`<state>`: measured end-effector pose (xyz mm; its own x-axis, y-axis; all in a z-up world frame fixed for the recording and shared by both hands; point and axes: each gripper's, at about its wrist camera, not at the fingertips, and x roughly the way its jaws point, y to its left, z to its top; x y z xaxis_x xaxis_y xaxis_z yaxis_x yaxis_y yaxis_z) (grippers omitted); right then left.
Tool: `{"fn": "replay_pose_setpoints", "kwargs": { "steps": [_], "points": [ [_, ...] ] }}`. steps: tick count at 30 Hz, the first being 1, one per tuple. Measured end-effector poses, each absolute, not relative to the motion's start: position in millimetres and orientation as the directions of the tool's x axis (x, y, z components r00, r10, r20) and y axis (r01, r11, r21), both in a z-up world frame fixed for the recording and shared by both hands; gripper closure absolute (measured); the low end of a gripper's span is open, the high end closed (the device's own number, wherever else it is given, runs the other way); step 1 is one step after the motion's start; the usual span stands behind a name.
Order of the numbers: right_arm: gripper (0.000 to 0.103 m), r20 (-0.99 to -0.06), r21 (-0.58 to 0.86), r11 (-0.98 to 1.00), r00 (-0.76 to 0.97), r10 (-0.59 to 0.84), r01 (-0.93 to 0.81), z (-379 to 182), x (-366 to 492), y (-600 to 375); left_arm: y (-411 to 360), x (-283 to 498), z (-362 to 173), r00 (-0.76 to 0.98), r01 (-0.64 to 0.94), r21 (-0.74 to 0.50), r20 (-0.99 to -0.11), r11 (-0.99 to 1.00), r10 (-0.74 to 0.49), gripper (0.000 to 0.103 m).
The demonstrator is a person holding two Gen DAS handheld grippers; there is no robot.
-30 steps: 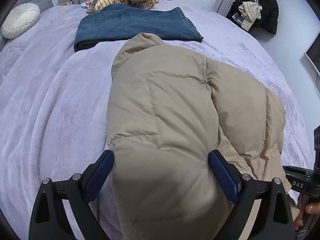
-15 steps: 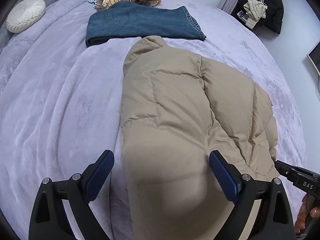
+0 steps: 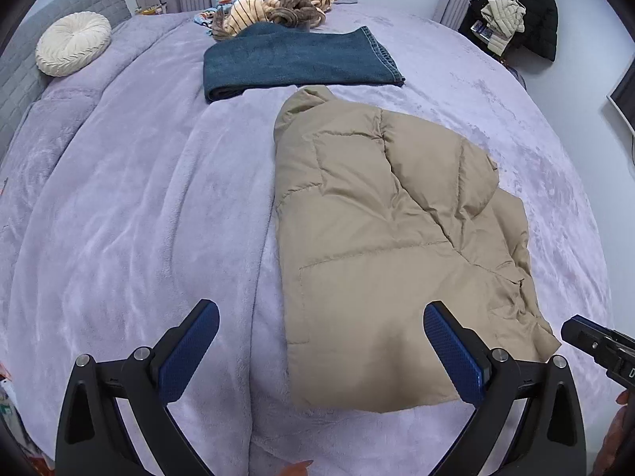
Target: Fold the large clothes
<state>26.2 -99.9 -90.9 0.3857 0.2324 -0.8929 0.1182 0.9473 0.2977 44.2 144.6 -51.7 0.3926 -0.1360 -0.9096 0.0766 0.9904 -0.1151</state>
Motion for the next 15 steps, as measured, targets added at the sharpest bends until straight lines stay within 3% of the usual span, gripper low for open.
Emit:
{"fn": "replay_pose_setpoints", "kwargs": {
  "steps": [11,15],
  "points": [
    [0.022,-0.863,0.196,0.978,0.486,0.136,0.075,-49.3,-13.2,-75.6,144.9,-13.9,0.6,0.472,0.034,-0.05,-0.88,0.998,-0.06,0.0],
    [0.021,-0.852,0.165,0.983,0.514,0.1,0.083,-35.1,-23.8,-74.2,142.1,-31.6,13.6,0.487,0.037,-0.041,-0.872,0.998,-0.054,0.0]
  ]
}}
